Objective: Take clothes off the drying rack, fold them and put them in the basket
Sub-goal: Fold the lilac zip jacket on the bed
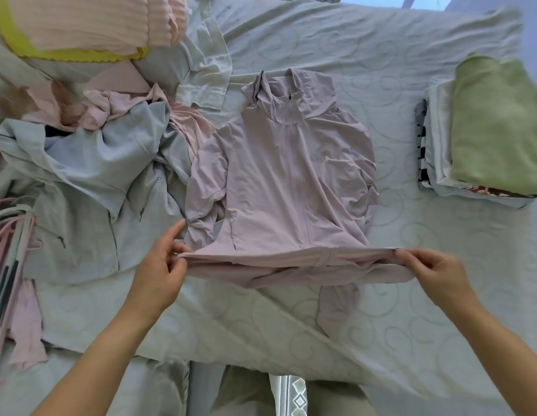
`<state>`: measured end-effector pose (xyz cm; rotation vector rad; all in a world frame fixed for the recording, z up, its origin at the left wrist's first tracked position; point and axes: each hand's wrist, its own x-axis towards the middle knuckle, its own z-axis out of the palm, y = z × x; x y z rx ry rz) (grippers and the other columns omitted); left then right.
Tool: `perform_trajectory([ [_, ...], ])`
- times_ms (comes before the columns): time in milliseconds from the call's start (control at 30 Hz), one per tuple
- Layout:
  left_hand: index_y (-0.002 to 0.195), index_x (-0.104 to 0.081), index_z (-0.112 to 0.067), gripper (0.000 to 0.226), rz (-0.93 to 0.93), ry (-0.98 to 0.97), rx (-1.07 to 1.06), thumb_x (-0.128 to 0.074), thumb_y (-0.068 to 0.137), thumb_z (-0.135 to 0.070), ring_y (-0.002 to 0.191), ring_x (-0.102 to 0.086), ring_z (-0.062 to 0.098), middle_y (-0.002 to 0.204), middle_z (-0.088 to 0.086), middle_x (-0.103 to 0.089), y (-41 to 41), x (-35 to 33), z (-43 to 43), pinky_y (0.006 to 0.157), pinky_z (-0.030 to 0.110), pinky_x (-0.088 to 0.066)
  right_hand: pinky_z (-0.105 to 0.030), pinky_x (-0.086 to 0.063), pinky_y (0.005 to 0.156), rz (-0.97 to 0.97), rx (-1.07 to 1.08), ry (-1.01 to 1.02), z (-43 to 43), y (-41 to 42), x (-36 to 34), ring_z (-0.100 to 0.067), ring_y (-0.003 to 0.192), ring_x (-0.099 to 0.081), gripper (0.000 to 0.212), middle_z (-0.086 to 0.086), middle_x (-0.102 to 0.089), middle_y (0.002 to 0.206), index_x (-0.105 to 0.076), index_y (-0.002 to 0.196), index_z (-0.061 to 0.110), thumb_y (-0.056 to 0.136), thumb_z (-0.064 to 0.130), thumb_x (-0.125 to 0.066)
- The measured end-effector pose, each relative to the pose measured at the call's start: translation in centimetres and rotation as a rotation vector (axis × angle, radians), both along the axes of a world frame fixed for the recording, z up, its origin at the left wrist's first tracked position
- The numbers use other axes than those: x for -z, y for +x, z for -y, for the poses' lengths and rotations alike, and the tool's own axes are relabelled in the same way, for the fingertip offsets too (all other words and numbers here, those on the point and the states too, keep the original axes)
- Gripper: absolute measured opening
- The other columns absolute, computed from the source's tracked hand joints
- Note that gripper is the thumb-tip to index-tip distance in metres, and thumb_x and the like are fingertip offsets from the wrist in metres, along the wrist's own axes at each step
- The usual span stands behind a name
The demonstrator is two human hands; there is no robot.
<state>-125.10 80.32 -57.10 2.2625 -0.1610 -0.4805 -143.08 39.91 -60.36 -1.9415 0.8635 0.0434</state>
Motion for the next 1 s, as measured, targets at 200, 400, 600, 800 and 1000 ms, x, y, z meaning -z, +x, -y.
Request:
perform_trajectory([
  [200, 0.073, -0.071, -0.021, 0.022, -0.177, -0.160, -0.260, -0.068, 0.085, -0.003, 0.071, -0.061, 0.010, 0.069, -0.009, -0.070, -0.2, -0.1, 1.4, 0.064, 0.009, -0.050, -0.013, -0.035, 0.050, -0.139, 0.117, 0.035, -0.2, -0.8, 0.7, -0.002, 0.053, -0.050, 0.014, 0.016, -0.060, 0.056, -0.069, 0.081, 0.026, 0.079, 0.015, -0.077],
  [400, 0.079, -0.073, -0.017, 0.051, -0.588, -0.517, -0.295, -0.084, 0.053, -0.060, 0.078, -0.069, 0.014, 0.086, 0.007, -0.072, -0.5, -0.4, 0.0, 0.074, 0.023, -0.057, -0.008, -0.024, 0.034, -0.167, 0.240, 0.188, 0.7, -1.3, 0.1, -0.002, 0.032, -0.037, 0.012, 0.014, -0.048, 0.038, -0.067, 0.080, 0.004, 0.090, 0.010, -0.064],
  [600, 0.086, -0.061, -0.017, 0.018, -0.441, -0.513, -0.584, -0.049, 0.098, -0.023, 0.058, -0.062, 0.006, 0.066, -0.007, -0.067, -0.4, -0.5, 2.4, 0.051, 0.019, -0.050, -0.017, -0.052, 0.050, -0.047, 0.491, 0.486, 0.2, -1.0, -0.3, -0.005, 0.059, -0.060, 0.021, 0.012, -0.067, 0.065, -0.068, 0.077, 0.025, 0.086, 0.043, -0.062],
  [800, 0.081, -0.064, -0.023, 0.014, 0.003, -0.358, -0.595, -0.060, 0.093, -0.019, 0.072, -0.055, 0.006, 0.072, -0.011, -0.062, 0.8, -0.8, 1.2, 0.075, 0.024, -0.046, -0.011, -0.037, 0.045, 0.070, 0.402, 0.156, 0.0, -0.1, -2.1, 0.002, 0.047, -0.047, 0.029, 0.019, -0.056, 0.051, -0.066, 0.067, 0.032, 0.094, 0.022, -0.060],
  [1000, 0.083, -0.063, -0.023, 0.012, 0.199, -0.206, -0.551, -0.061, 0.093, -0.017, 0.067, -0.055, -0.007, 0.069, -0.021, -0.064, 0.3, -1.1, -3.3, 0.065, 0.006, -0.043, -0.005, -0.040, 0.062, 0.035, 0.029, -0.040, -1.7, -2.2, -2.8, 0.008, 0.066, -0.056, 0.056, 0.028, -0.064, 0.072, -0.065, 0.076, 0.055, 0.079, -0.001, -0.073],
])
